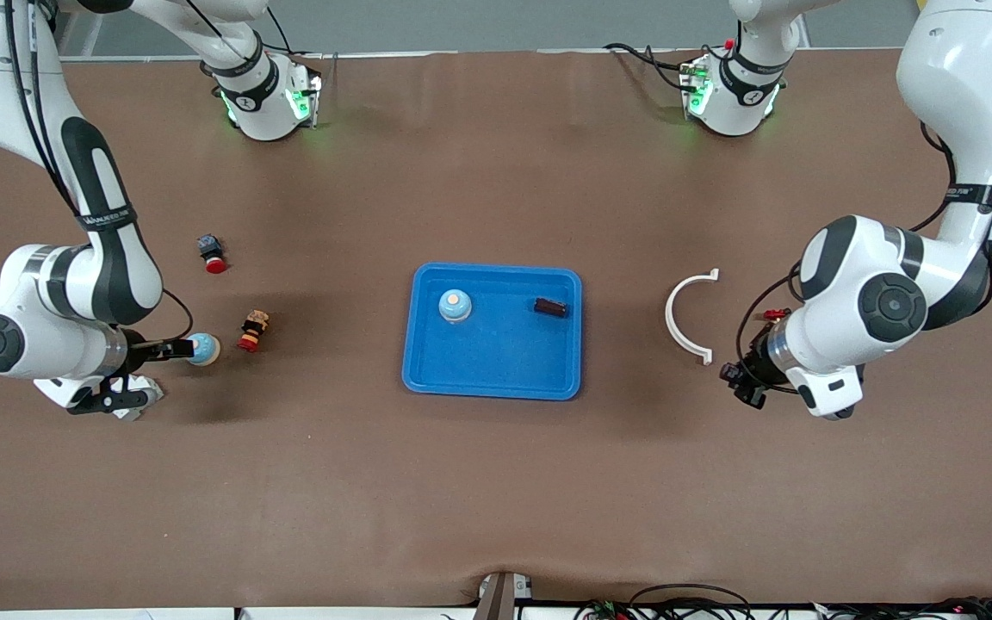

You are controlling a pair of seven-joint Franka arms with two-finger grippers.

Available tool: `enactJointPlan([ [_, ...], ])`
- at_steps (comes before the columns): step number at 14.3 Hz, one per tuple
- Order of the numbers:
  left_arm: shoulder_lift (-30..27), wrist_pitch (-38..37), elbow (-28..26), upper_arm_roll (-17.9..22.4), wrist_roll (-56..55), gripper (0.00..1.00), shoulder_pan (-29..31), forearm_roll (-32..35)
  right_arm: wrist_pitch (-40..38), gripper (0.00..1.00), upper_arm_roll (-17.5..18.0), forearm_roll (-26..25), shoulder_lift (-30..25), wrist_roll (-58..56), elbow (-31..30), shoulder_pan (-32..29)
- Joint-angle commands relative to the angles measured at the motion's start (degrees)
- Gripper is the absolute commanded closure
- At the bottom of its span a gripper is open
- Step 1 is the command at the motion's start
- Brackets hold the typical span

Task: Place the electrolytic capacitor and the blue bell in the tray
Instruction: 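Place the capacitor in the tray while the right gripper grasps the bell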

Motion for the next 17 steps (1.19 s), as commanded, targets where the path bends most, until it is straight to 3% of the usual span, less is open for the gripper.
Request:
enactJointPlan([
  [1, 1.6, -1.5, 3.9, -0.1, -6.2, 1.00, -4.1, -0.8, 1.3, 0.00, 0.9, 0.9, -1.2, 0.1, -2.8, -0.9],
  [9, 9.3, -0.7, 12.2, 0.6, -23.2, 1.00, -14.7, -0.5, 6.4, 0.00, 1.0, 0.9, -1.0, 0.1, -6.9, -0.9],
  [14, 10.9, 4.3, 12.3, 6.0, -31.5, 1.00, -23.1, -0.9, 6.8, 0.00, 1.0, 1.0, -0.5, 0.2, -6.9, -0.9],
  [17, 13.3, 6.4, 13.7, 6.6, -35.6, 1.00, -26.6, -0.9, 8.2, 0.00, 1.1, 1.0, 0.1, 0.2, -6.9, -0.8],
])
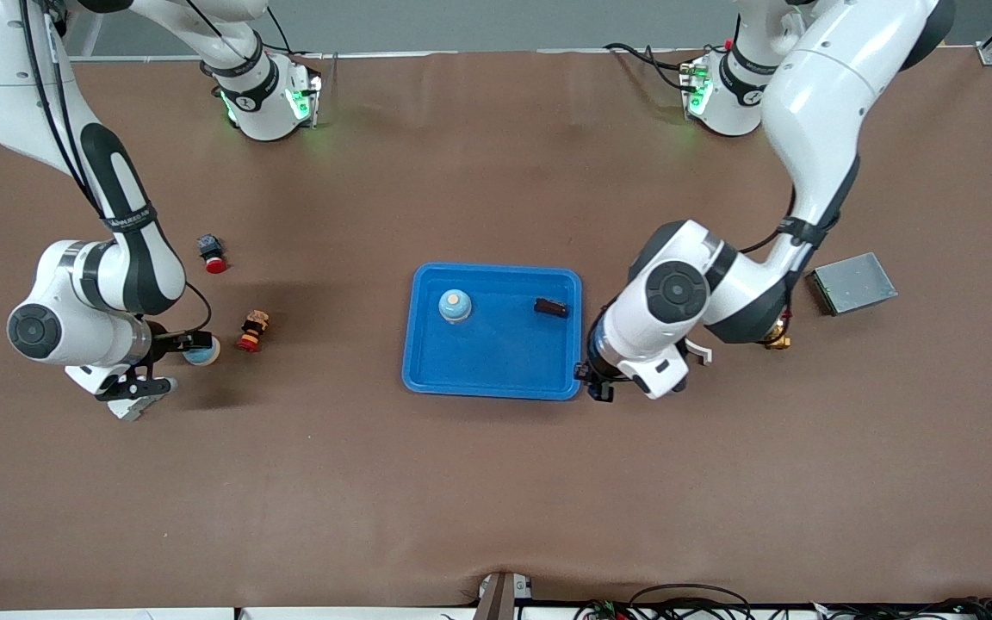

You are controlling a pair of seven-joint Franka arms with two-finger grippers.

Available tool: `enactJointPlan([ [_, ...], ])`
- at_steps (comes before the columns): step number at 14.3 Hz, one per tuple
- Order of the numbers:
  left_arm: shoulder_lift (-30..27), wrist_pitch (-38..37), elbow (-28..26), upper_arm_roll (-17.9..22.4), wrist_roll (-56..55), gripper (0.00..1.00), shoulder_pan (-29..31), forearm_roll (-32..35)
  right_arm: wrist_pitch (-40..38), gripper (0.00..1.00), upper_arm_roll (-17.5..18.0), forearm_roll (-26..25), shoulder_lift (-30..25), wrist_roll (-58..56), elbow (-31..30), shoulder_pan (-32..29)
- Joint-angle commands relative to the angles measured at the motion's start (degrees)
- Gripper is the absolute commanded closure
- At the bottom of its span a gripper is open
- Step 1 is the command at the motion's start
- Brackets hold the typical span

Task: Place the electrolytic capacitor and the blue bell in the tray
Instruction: 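Place the capacitor in the tray while the right gripper grasps the bell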

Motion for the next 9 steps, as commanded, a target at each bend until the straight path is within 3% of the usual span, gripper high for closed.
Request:
enactJointPlan([
  [1, 2.7, 0.5, 2.5, 0.9, -3.0, 1.00, -3.7, -0.5, 1.2, 0.00, 0.9, 0.9, 0.3, 0.1, -0.6, -0.8],
  [6, 5.0, 0.5, 2.1, 2.7, -6.4, 1.00, -8.0, 0.1, 1.4, 0.00, 1.0, 0.9, 1.4, 0.1, -0.6, -0.7],
  [9, 5.7, 0.4, 1.7, 5.9, -6.5, 1.00, -10.3, 0.2, 1.4, 0.00, 1.0, 0.8, 1.9, 0.0, -0.5, -0.8],
])
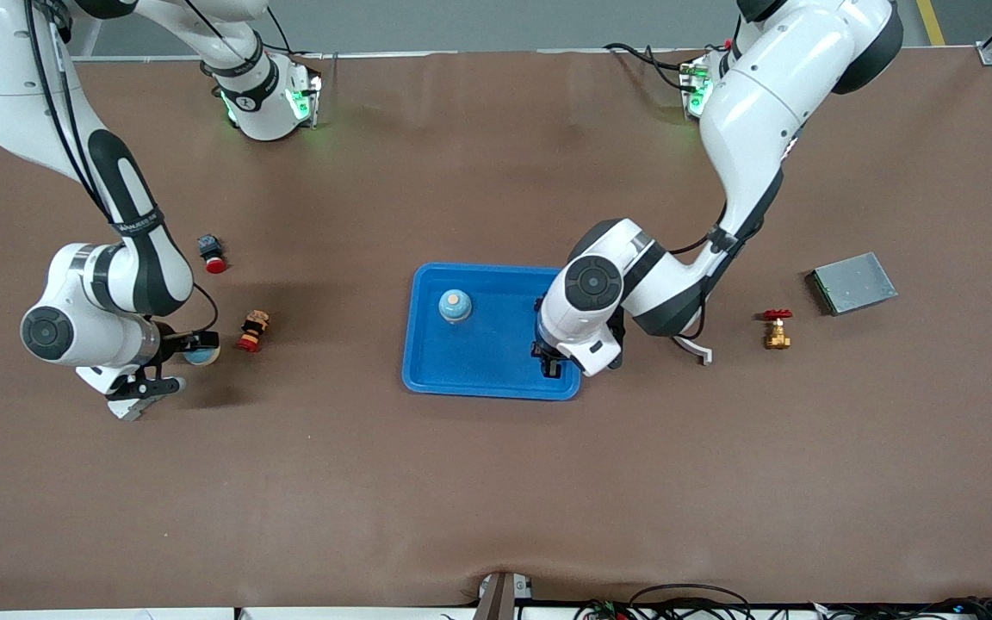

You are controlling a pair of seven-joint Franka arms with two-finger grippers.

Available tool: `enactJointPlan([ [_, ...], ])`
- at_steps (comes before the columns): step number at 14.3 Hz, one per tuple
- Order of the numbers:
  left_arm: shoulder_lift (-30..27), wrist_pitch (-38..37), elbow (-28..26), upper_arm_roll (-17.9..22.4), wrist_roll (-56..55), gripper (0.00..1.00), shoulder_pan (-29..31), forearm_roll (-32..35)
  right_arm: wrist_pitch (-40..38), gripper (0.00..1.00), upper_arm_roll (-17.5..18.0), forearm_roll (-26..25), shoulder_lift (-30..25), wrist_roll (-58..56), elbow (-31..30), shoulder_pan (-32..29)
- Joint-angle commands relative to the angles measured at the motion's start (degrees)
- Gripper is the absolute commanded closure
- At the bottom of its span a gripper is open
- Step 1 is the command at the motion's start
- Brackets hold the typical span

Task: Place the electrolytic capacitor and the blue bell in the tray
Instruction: 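Place the capacitor in the tray while the right gripper grasps the bell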

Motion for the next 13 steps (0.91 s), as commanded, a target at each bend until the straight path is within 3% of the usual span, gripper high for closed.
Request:
enactJointPlan([
  [1, 1.4, 0.0, 1.1, 2.1, -0.7, 1.00, -2.1, 0.3, 0.8, 0.00, 0.7, 0.8, 0.6, 0.1, 0.0, -0.8],
  [2, 1.4, 0.0, 1.0, 2.6, -0.7, 1.00, -2.2, 0.3, 0.8, 0.00, 0.7, 0.8, 0.6, 0.0, 0.0, -0.8],
  [5, 1.4, 0.0, 1.2, 2.7, -1.4, 0.40, -2.1, 0.1, 1.0, 0.00, 0.7, 0.8, 1.0, 0.0, 0.0, -0.9],
  [6, 1.4, 0.0, 1.2, 2.8, -1.4, 0.04, -2.2, 0.2, 1.2, 0.00, 0.7, 0.8, 1.1, 0.0, 0.0, -0.9],
  [7, 1.3, 0.0, 1.2, 2.9, -1.5, 0.00, -2.4, 0.2, 1.6, 0.00, 0.7, 0.8, 1.1, 0.1, 0.0, -0.9],
  [13, -6.2, -6.2, 1.6, 5.3, -3.2, 0.00, -1.0, 0.3, 2.2, 0.00, 0.7, 0.9, 1.5, 0.1, 0.0, -0.9],
])
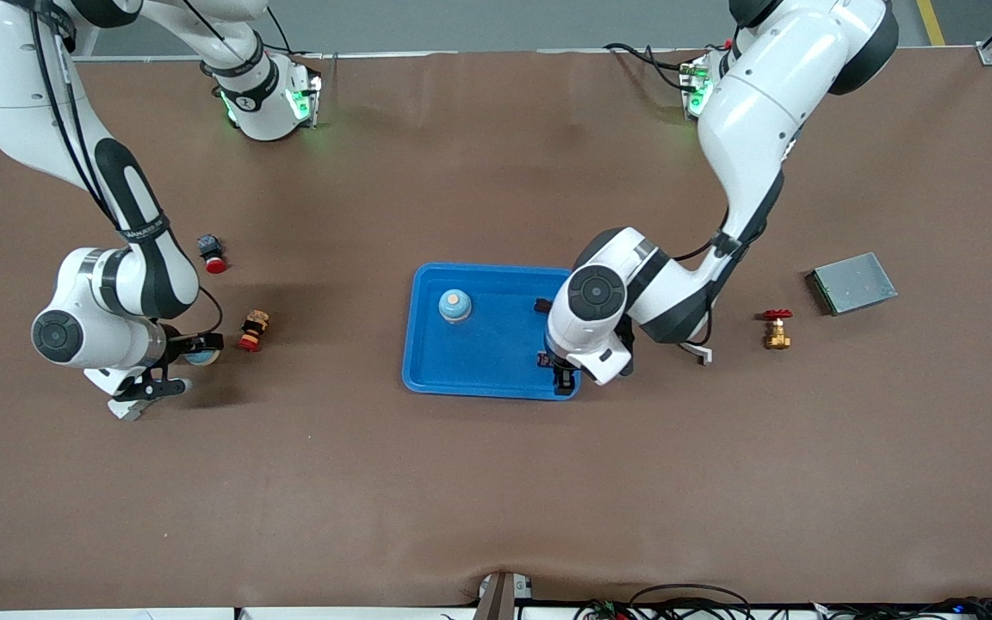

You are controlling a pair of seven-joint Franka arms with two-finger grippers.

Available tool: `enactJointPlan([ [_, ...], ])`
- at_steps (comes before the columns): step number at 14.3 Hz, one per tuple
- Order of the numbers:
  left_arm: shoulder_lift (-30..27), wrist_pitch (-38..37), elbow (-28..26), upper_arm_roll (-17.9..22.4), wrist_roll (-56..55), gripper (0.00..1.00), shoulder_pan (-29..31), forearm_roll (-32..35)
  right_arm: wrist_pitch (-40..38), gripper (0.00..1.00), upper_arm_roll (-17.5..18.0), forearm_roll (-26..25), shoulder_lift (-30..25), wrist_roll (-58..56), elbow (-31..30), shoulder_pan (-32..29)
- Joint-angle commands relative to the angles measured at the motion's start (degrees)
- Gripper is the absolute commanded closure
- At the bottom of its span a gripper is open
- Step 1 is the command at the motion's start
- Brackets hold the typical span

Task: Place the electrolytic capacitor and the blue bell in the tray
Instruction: 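Place the capacitor in the tray while the right gripper grasps the bell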

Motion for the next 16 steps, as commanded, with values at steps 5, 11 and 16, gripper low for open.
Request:
enactJointPlan([
  [5, -11.7, -4.1, -1.0, 3.4, 9.9, 0.00, 3.0, -0.6, 0.7, 0.50, 0.7, 0.8, 0.1, 0.0, 0.0, -0.8],
  [11, -18.9, -5.6, -1.1, 3.1, 33.6, 0.00, 7.6, -2.0, -0.2, 0.65, 0.9, 0.8, -0.3, 0.0, 0.1, -0.4],
  [16, -23.3, -13.4, -1.1, 3.2, 60.7, 0.00, 13.1, -2.9, -12.4, 0.66, 1.3, 0.8, -1.7, 0.4, 7.0, 1.4],
])
